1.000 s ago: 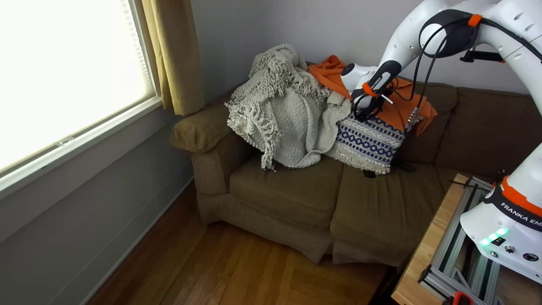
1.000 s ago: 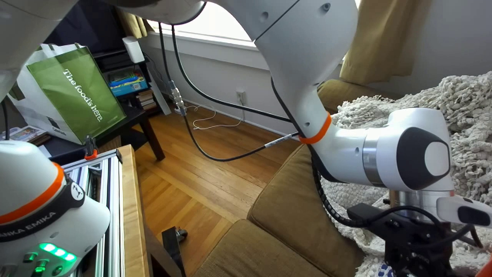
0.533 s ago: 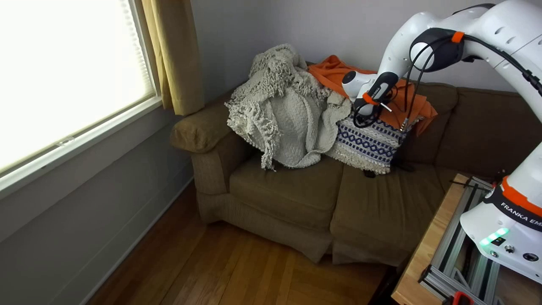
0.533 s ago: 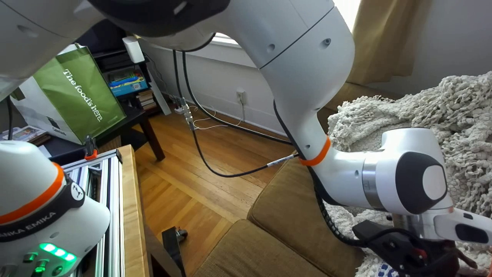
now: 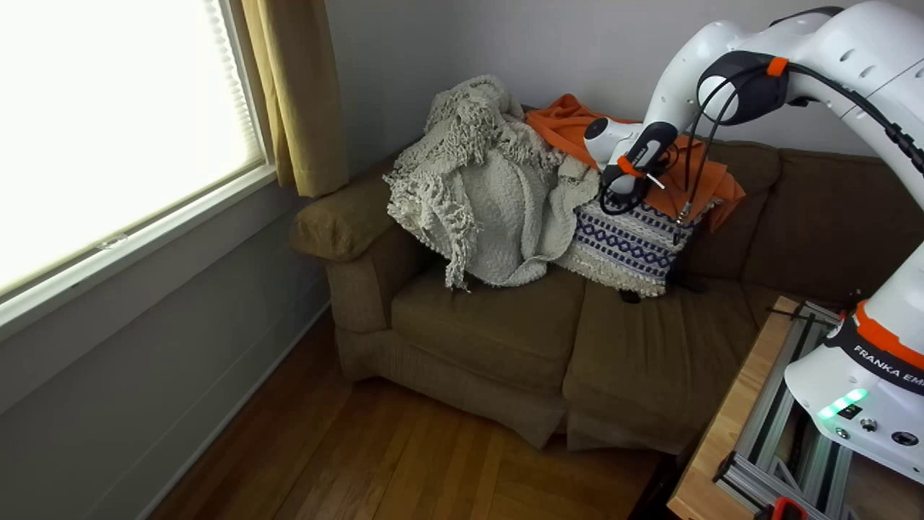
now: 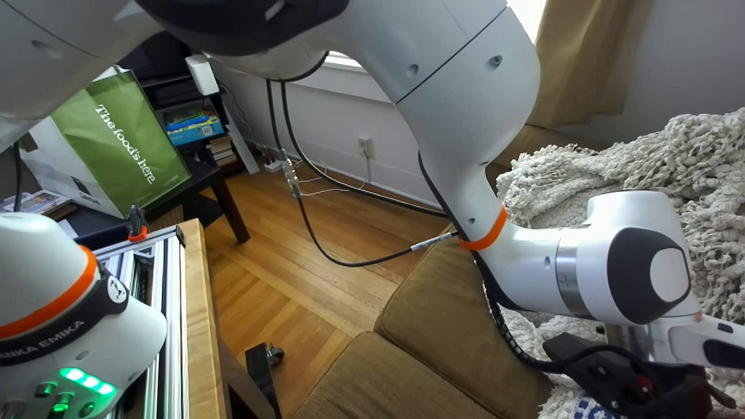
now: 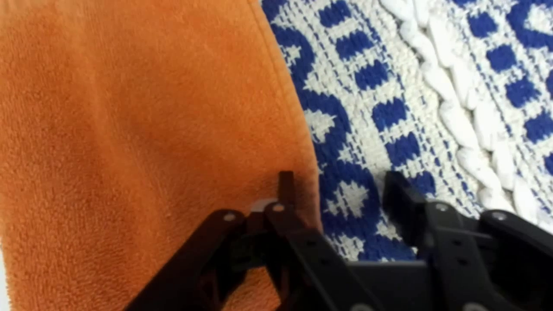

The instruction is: Spread the orange towel over the pillow

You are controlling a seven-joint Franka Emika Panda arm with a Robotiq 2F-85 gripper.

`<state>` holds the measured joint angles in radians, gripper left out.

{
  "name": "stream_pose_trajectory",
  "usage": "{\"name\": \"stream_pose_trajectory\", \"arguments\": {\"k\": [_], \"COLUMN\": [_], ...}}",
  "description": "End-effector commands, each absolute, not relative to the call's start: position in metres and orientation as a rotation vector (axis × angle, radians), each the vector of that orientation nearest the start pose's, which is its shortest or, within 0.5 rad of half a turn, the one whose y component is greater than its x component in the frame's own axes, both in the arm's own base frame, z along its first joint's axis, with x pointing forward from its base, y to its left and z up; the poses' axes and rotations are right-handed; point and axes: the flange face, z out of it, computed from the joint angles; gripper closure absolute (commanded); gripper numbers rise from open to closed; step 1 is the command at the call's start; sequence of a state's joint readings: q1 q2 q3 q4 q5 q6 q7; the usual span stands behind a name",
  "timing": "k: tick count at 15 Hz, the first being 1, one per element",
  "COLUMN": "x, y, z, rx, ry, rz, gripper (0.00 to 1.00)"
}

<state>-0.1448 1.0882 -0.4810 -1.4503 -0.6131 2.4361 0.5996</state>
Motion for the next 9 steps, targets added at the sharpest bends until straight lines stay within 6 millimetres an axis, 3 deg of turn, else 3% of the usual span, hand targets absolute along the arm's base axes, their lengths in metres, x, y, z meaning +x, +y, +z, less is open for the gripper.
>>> {"name": "stream_pose_trajectory", "arguments": {"k": [1, 2, 3, 7, 9], "x": [0.599, 0.598, 0.597, 0.596, 0.595], "y": [-0.375, -0.377, -0.378, -0.382, -0.384], "z": [0.096, 0.1, 0.104, 0.117, 0.121], "rx": [2.283, 2.29, 2.3, 2.332, 2.337], "ry": [-0.586, -0.589, -0.584, -0.56, -0.553], "rz": [-0.096, -0.1, -0.112, -0.156, -0.169], "gripper": [0.36, 0.37, 0.33, 0.37, 0.45]}}
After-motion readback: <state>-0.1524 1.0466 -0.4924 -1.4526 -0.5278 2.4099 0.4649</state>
